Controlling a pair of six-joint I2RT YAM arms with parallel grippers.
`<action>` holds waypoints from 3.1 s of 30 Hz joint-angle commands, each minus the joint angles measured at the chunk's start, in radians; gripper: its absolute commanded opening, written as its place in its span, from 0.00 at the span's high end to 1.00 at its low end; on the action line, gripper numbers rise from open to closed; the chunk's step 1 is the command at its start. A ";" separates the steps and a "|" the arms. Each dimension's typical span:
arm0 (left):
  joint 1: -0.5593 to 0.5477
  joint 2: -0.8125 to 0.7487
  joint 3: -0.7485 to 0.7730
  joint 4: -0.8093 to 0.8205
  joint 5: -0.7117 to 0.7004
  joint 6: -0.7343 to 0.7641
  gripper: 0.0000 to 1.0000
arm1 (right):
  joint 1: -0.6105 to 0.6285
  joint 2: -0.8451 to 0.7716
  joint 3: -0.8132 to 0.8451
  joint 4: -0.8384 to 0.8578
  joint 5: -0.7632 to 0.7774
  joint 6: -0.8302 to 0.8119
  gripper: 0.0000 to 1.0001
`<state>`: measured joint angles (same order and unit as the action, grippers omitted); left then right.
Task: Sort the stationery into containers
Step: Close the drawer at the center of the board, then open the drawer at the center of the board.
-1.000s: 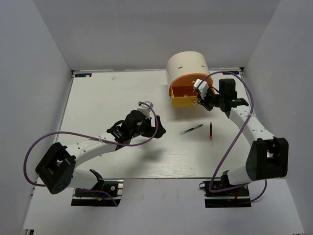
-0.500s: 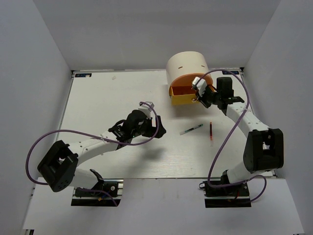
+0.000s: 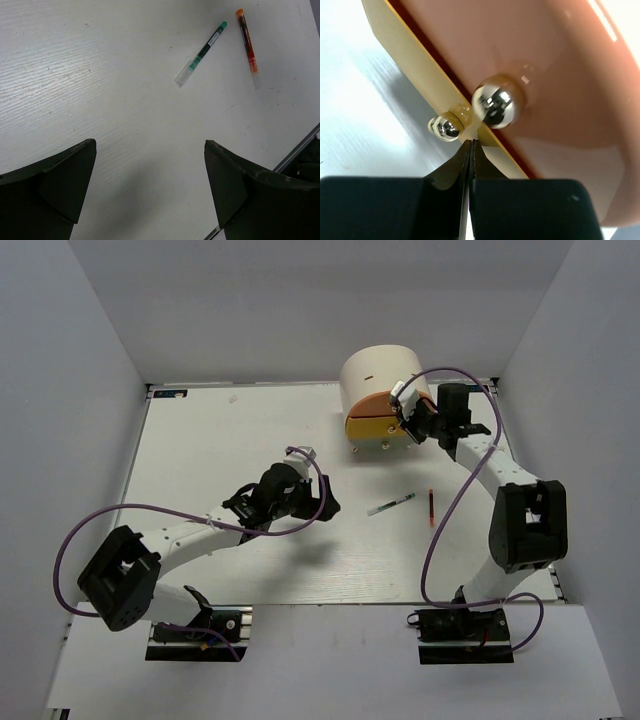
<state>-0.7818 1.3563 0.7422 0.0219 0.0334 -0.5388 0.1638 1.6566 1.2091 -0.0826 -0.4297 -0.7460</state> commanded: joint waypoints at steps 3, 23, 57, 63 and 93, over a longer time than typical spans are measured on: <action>0.003 -0.002 0.039 -0.013 0.002 0.008 0.02 | 0.003 0.037 0.073 0.069 0.012 0.014 1.00; 0.003 0.009 0.037 -0.022 -0.007 0.008 0.02 | -0.041 -0.289 -0.348 0.292 -0.170 0.625 0.61; -0.007 0.055 0.100 -0.142 -0.017 -0.038 0.02 | -0.083 0.158 -0.373 0.782 -0.018 1.591 0.50; -0.007 0.076 0.128 -0.151 -0.017 -0.038 0.02 | -0.081 0.207 -0.324 0.793 -0.020 1.603 0.51; -0.007 0.096 0.146 -0.160 -0.017 -0.038 0.02 | -0.076 0.284 -0.295 0.827 -0.058 1.613 0.73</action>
<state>-0.7830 1.4517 0.8520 -0.1497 0.0154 -0.5762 0.0910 1.9549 0.9268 0.6918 -0.4595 0.8623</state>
